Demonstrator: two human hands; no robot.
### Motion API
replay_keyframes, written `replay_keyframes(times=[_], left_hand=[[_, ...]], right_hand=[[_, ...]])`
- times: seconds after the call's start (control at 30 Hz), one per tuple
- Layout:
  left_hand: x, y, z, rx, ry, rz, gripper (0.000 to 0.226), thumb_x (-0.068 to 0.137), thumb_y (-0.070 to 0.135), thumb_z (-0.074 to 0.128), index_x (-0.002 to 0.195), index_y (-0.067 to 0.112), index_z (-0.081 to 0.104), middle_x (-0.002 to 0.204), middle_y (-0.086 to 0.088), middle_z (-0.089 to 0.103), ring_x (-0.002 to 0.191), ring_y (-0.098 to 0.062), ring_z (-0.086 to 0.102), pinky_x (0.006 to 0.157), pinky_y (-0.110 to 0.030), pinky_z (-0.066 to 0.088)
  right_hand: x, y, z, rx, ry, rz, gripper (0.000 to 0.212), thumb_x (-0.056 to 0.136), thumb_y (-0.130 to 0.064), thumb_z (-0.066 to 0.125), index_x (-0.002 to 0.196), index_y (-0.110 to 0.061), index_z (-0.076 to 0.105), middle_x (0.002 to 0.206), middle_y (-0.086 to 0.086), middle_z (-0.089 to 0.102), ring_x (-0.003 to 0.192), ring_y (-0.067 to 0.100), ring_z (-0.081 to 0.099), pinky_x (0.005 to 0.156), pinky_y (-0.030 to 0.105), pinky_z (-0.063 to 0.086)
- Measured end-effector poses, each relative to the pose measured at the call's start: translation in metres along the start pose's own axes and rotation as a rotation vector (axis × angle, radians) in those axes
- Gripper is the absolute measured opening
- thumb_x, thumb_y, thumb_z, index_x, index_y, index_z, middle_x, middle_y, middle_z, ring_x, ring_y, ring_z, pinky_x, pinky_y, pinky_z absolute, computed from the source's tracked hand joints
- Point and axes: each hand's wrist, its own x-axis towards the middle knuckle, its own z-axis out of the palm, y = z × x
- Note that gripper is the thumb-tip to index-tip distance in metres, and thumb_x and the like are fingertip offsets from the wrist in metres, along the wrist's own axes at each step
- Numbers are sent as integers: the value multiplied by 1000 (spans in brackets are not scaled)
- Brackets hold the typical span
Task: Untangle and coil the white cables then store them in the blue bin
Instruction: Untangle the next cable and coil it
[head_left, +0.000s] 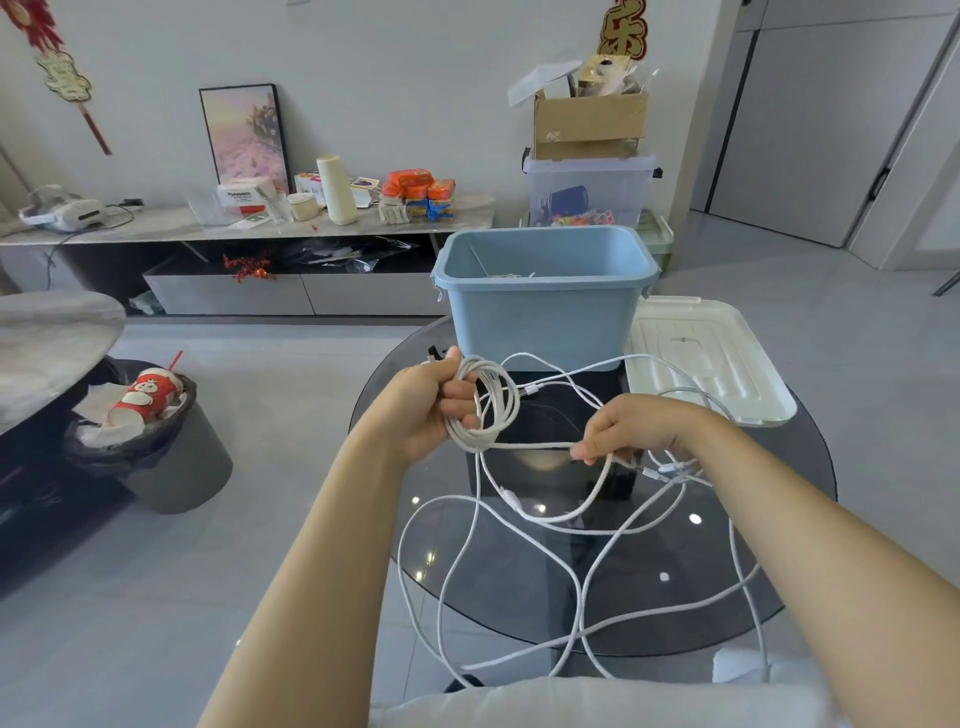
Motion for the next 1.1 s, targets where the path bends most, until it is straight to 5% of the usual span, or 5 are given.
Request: replay_keyframes(times=[0.23, 0.57, 0.77, 0.93, 1.1], left_hand=[[-4, -4, 4, 447, -69, -48, 34, 103, 27, 36, 76, 10, 46, 48, 6, 32, 38, -6, 28, 47, -22, 38], [12, -20, 10, 830, 80, 105, 31, 100, 22, 45, 75, 7, 54, 58, -2, 45, 49, -15, 42, 60, -29, 44], [17, -24, 20, 377, 173, 77, 31, 102, 17, 39, 83, 4, 59, 70, -8, 65, 53, -15, 61, 63, -29, 48], [14, -26, 30, -116, 222, 72, 28, 102, 14, 41, 81, 3, 55, 68, -11, 64, 66, -23, 61, 72, -39, 49], [17, -26, 33, -248, 370, 168, 24, 102, 18, 42, 86, 3, 52, 70, -8, 60, 56, -18, 63, 63, -34, 53]], right_hand=[[-2, -18, 0, -78, 153, 52, 24, 84, -33, 67, 71, -13, 66, 56, -8, 59, 48, 7, 46, 54, 21, 36], [-11, -60, 17, 725, 279, -10, 13, 87, -9, 62, 74, -9, 61, 55, 1, 56, 42, 8, 54, 44, 18, 42], [-21, -74, 47, 111, 522, -235, 31, 83, -15, 66, 108, -33, 68, 73, -5, 65, 67, 12, 57, 67, 22, 45], [-20, -81, 64, -383, 697, -278, 54, 88, -11, 48, 136, -35, 47, 102, 0, 63, 100, 24, 57, 78, 33, 46], [-23, -84, 76, -251, 620, -321, 58, 84, 3, 46, 136, -22, 41, 107, 6, 45, 96, 26, 50, 80, 39, 45]])
